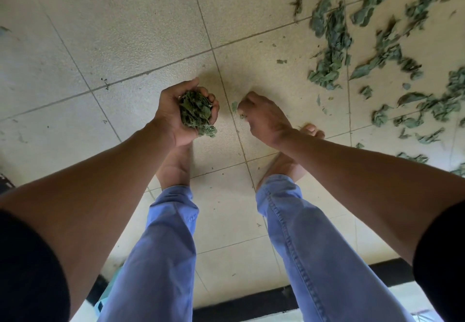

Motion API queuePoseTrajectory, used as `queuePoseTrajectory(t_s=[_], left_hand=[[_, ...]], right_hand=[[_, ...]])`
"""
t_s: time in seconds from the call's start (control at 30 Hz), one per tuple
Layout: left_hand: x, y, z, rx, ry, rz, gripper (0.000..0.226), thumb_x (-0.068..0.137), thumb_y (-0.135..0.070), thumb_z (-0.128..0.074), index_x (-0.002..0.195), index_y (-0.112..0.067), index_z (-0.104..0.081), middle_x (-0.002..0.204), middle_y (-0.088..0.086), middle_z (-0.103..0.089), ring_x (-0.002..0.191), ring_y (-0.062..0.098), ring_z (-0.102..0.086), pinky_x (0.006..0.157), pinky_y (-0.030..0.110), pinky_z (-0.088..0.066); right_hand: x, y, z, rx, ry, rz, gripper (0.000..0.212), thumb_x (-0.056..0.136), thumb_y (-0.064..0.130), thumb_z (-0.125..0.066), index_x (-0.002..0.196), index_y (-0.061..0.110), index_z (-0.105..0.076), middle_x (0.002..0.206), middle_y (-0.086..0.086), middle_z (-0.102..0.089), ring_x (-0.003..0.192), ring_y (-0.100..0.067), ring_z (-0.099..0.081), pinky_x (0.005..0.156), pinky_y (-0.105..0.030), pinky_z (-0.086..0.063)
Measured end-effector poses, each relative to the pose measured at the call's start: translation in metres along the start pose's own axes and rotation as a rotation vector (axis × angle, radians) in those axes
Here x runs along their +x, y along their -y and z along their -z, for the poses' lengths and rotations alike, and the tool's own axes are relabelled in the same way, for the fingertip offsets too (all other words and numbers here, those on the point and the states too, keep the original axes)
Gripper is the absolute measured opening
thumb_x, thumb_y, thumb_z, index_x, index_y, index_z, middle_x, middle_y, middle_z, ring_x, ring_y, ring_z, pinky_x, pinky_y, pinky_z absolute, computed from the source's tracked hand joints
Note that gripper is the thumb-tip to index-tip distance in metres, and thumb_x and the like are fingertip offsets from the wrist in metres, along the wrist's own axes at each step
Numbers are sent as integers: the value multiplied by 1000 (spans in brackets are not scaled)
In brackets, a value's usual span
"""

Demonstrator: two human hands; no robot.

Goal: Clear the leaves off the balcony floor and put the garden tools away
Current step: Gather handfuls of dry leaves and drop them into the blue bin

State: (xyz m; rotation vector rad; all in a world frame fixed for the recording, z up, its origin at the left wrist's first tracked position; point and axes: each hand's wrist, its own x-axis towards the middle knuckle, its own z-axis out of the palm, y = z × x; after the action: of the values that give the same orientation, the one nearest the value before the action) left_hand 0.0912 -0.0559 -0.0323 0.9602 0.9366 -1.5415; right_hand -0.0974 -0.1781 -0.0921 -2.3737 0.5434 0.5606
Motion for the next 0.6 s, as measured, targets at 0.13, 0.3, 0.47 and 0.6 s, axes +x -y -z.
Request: queuePoseTrajectory(t_s=[0.13,0.3,0.47,0.6], left_hand=[[-1,2,-1,12,25,4,23,83,-29,-69,75,-9,-63,82,8,-61,78,23,-63,65,29,-56],[-4,4,-3,32,28,20,24,84,-30,-69,75,-9,-64,83,9,-61,80,23,-63,66,29,-55],[-7,2,-8,56,13,25,23,83,-29,-69,74,-8,-63,83,9,-61,78,23,-63,63,29,-56],[-10,-2,-7,78,3,19,24,84,-29,-70,74,-8,-64,83,9,-62,79,24,-63,64,30,-56]], right_hand=[[6,1,19,183,-89,-89,23,83,-3,-72,101,12,-70,107,-10,-59,93,-27,-62,74,-32,-53],[-6,-8,39,12,4,-127,69,71,36,-91,126,19,-53,124,-7,-51,109,-26,-54,76,-37,-54],[-11,-6,22,-31,33,-123,66,76,14,-87,131,10,-50,124,-17,-50,104,-33,-58,78,-40,-56],[10,13,12,136,-47,-127,37,80,-4,-74,113,6,-60,113,-17,-56,93,-36,-63,73,-37,-53]])
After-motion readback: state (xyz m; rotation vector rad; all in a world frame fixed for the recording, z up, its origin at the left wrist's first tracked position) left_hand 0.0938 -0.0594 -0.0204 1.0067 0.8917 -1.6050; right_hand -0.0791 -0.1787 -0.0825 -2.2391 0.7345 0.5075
